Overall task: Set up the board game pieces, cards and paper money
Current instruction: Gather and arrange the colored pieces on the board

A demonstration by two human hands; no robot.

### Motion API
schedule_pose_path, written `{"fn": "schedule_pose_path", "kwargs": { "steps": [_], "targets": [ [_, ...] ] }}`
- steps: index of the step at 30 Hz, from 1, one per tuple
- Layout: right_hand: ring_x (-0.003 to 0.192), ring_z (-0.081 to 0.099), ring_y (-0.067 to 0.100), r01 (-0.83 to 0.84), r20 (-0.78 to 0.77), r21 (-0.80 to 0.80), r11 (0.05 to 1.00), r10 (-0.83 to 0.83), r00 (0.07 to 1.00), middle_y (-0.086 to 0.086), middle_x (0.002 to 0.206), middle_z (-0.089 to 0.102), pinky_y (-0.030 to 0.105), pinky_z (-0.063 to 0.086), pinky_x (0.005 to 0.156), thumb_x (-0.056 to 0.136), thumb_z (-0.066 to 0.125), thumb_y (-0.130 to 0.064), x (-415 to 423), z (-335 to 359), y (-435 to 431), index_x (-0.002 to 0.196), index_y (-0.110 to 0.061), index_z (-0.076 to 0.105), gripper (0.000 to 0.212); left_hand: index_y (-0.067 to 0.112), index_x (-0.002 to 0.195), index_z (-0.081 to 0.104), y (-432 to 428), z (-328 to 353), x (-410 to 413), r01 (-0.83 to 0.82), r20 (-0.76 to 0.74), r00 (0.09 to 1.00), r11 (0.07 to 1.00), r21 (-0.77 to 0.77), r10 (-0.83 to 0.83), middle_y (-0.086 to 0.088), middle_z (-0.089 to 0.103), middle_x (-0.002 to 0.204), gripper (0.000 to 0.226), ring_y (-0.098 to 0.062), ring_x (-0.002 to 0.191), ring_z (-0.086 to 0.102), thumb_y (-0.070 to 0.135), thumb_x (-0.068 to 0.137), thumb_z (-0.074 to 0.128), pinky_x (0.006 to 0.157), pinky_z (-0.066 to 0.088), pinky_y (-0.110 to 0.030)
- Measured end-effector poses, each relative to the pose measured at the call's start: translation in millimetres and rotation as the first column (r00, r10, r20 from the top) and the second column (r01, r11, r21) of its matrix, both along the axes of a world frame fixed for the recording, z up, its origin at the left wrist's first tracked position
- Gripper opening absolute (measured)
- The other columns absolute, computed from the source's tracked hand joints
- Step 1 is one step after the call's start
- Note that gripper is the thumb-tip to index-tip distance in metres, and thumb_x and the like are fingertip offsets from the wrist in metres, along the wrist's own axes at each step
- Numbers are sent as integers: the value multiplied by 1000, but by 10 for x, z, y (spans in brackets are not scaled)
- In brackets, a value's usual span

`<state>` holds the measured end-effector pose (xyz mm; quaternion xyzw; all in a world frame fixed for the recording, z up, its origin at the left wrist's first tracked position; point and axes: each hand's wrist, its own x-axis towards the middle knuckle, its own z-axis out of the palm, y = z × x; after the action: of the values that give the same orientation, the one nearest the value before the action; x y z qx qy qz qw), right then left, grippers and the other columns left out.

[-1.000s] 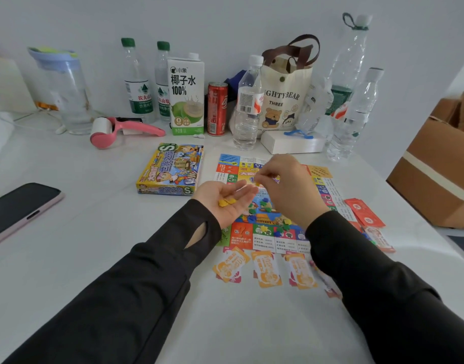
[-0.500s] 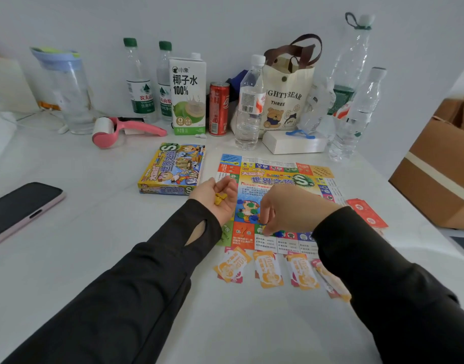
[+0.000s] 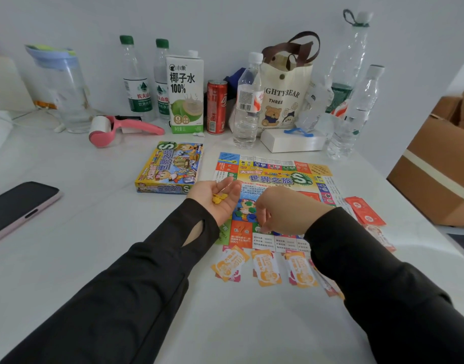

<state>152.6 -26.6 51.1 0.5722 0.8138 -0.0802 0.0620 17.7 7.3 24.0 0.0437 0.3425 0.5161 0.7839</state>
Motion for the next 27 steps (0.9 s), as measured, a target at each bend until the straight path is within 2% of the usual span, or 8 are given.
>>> {"fn": "schedule_pose_path", "kwargs": {
  "steps": [7,11,17,19,21,23,25,27],
  "targets": [
    [95,57,19,-6,-7,37,999,7,1000,5,102,62,26,43,81,88,59,-16,-4,17,-20,95,-8,67,13,-3,85,57,-3,-3,3,5,-16,1000,1000,9,-5,-19,59,81,41,-22,66,58,20,101,28,43,53,-22],
    [86,53,12,-6,-22,24,1000,7,1000,-3,94,60,21,40,78,85,64,-18,0,68,-45,96,-14,69,13,-3,85,57,-5,-1,4,7,-22,1000,1000,10,-7,-18,59,82,42,-22,66,58,21,102,28,42,53,-22],
    [93,58,17,-4,37,59,998,2,999,1,102,62,25,47,83,86,59,-14,-36,71,-50,99,-12,68,16,-4,85,57,-23,17,7,11,-54,998,1000,16,-10,-19,60,81,40,-24,68,60,19,101,29,45,54,-24],
    [93,60,17,16,22,132,991,-19,1000,2,99,66,26,49,84,87,56,-11,-6,98,-13,96,-12,70,17,-5,85,57,-33,30,11,24,-72,997,999,24,-22,-22,61,82,37,-27,70,61,15,101,29,49,56,-27],
    [87,61,15,76,-100,277,958,-50,994,0,91,66,22,47,78,86,54,-9,50,159,19,89,-13,70,16,-5,83,56,-46,44,23,49,-80,996,998,37,-46,-24,61,81,36,-31,75,62,11,100,28,64,57,-31],
    [72,60,7,217,-411,386,897,-43,911,-5,75,63,14,48,70,82,60,-7,78,227,24,81,-14,70,13,-6,84,55,-62,73,47,99,-99,991,994,41,-95,-24,60,84,34,-34,87,60,8,100,28,82,51,-36],
    [64,58,-2,299,-640,394,869,26,768,-9,66,62,5,46,64,77,68,-4,46,259,0,78,-14,71,11,-7,88,55,-86,111,76,155,-126,981,987,35,-150,-25,60,87,34,-36,94,57,9,100,27,87,48,-37],
    [67,63,1,291,-705,345,892,41,708,-4,71,67,6,48,67,78,69,-4,-14,237,-14,84,-13,72,12,-8,89,55,-116,140,95,189,-117,976,981,30,-185,-25,61,84,36,-37,87,59,12,101,28,83,49,-38]
  ]
}}
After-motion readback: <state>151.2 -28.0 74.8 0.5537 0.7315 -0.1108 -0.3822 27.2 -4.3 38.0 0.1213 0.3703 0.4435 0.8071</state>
